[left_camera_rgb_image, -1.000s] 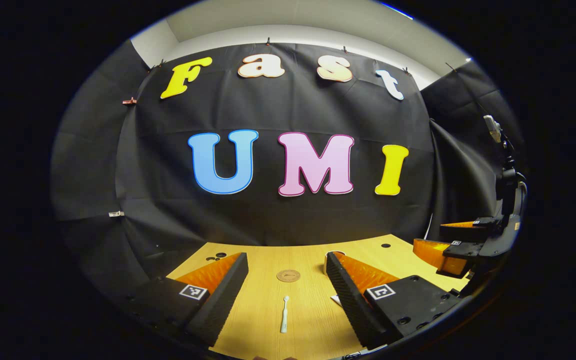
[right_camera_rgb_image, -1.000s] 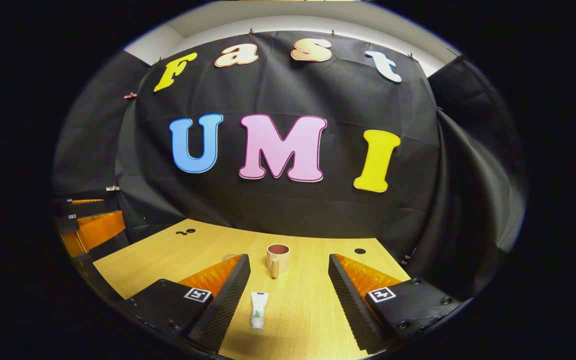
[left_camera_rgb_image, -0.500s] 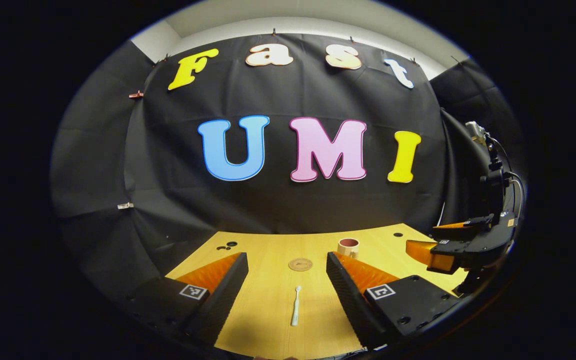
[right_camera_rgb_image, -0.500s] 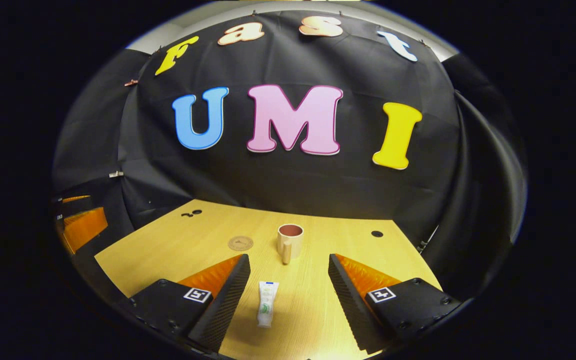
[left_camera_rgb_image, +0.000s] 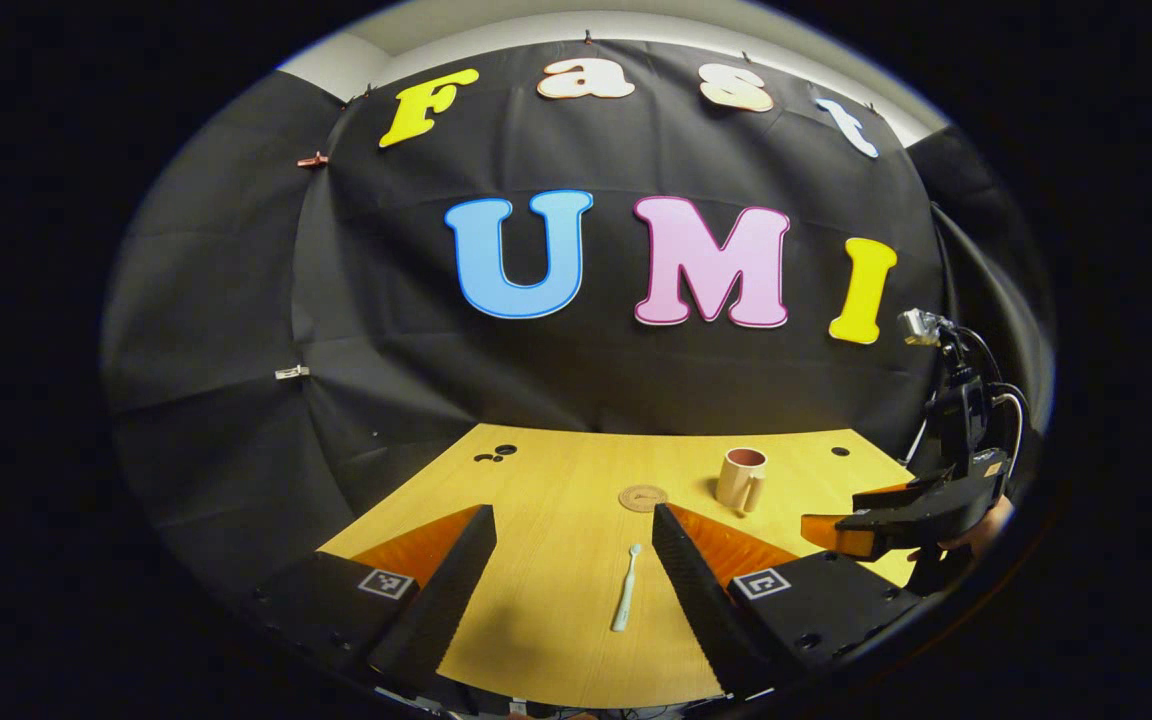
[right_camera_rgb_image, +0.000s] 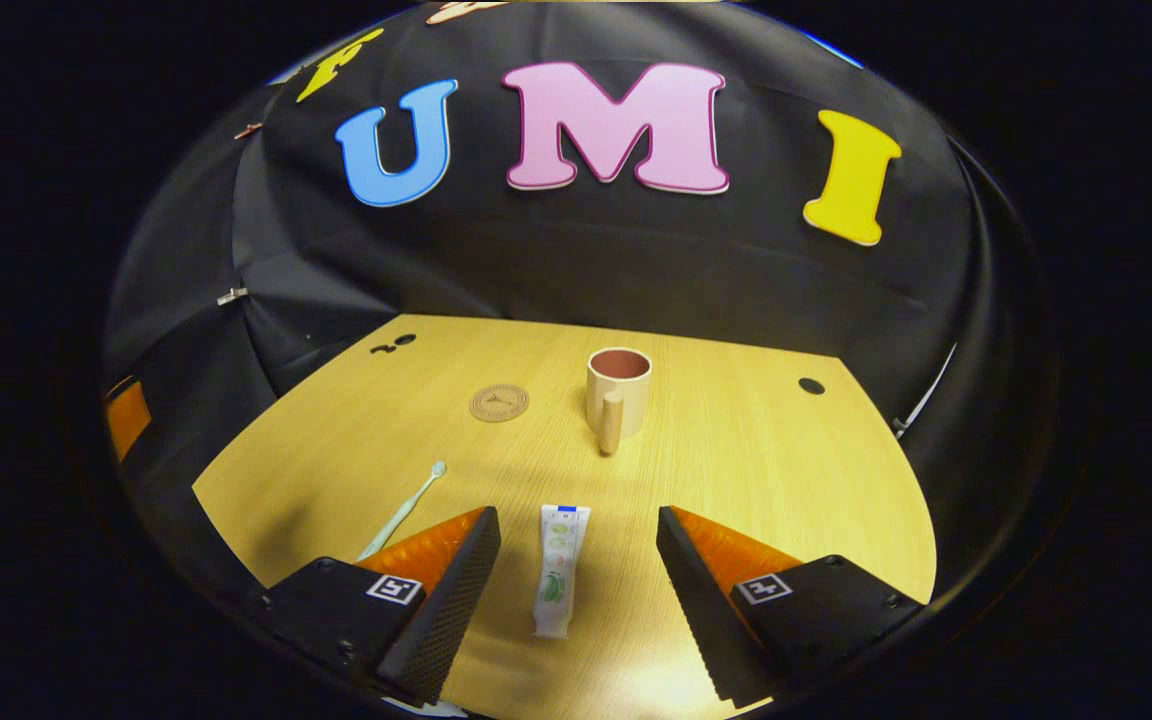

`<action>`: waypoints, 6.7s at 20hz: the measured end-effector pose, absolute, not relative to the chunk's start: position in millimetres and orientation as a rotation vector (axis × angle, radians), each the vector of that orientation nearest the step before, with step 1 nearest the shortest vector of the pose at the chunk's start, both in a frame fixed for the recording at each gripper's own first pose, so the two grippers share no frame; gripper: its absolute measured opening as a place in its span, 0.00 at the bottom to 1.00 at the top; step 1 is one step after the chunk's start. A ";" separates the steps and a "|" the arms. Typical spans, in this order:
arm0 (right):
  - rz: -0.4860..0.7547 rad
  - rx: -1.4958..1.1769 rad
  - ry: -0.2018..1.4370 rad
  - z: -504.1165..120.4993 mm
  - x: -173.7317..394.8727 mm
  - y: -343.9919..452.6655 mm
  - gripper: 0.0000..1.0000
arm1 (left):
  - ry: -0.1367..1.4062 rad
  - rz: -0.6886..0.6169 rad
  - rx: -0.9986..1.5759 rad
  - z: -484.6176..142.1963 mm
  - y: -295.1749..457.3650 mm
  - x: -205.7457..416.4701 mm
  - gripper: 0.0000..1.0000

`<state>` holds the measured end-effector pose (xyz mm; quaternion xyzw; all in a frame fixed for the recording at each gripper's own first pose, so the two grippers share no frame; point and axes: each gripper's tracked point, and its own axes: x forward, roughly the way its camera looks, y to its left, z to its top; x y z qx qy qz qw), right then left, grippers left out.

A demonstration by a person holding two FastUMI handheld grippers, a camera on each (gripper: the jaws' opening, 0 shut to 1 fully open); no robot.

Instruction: Put the toothbrush and toothpaste on the desktop into the cup, then pick up the cup and place it on the coaster on the desktop.

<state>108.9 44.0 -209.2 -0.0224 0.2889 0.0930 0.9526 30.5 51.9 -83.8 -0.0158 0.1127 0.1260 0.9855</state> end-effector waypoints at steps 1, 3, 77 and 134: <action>0.189 -0.051 0.617 -220.2 111.9 45.1 0.97 | 0.236 0.264 -0.031 -86.1 53.6 31.5 1.00; 0.188 -0.075 0.686 -242.2 118.2 46.0 0.98 | 0.252 0.284 -0.032 -91.6 55.3 32.8 1.00; 0.192 0.121 1.069 -322.0 96.5 -6.0 0.27 | 1.284 -0.080 0.012 -353.4 4.0 164.7 0.08; 0.158 0.066 0.173 -236.7 416.2 47.4 0.36 | 0.740 -0.063 -0.244 -210.5 -54.6 201.1 0.07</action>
